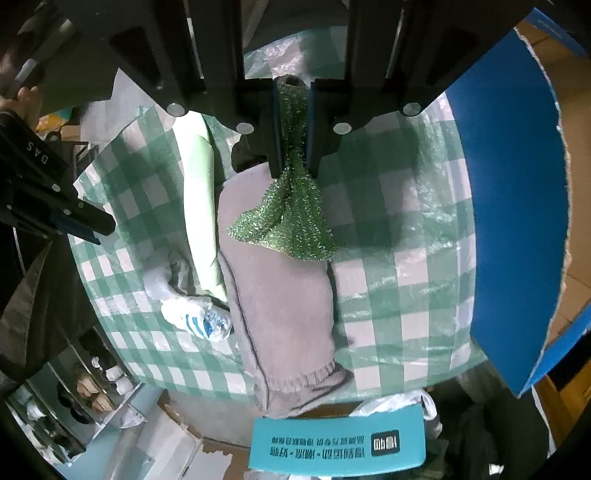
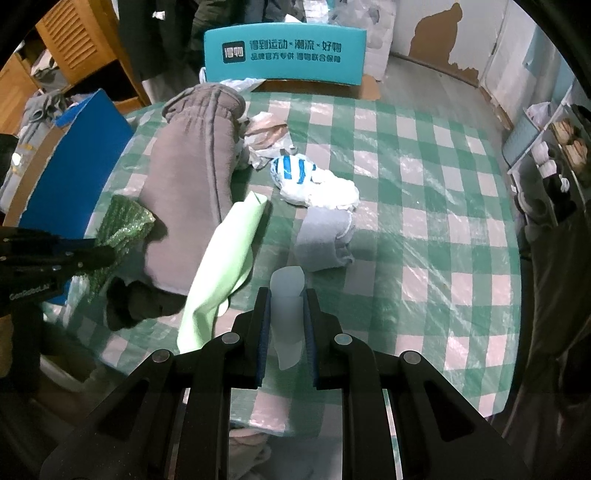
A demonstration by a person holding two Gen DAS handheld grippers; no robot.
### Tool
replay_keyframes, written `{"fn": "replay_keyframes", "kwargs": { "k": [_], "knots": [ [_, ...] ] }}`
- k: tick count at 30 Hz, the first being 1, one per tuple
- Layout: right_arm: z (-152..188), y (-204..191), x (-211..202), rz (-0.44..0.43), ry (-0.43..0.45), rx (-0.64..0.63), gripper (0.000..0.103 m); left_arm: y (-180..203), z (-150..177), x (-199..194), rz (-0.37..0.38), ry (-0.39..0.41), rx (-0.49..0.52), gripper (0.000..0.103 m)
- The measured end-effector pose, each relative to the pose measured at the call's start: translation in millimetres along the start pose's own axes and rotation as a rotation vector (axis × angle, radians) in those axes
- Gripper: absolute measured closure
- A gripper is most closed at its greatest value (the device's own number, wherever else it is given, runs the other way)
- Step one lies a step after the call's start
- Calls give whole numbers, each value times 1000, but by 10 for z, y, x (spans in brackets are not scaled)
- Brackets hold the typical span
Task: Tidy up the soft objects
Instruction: 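Lift the green scrub pad with the left tool off the grey fabric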
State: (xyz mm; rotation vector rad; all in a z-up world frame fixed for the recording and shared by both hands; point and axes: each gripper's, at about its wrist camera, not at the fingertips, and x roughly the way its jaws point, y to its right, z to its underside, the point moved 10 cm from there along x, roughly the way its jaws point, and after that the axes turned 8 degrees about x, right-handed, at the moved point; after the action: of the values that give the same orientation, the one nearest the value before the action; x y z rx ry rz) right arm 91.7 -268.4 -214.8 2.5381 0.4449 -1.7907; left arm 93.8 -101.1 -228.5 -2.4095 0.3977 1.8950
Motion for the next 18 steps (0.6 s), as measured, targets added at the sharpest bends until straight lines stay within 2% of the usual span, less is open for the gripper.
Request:
{"fn": "replay_keyframes", "kwargs": {
  "k": [18],
  "knots": [
    [-158,-317,-362,-24,74,-34,87,-107,-52,-510,-89,116,41,92]
  ]
}}
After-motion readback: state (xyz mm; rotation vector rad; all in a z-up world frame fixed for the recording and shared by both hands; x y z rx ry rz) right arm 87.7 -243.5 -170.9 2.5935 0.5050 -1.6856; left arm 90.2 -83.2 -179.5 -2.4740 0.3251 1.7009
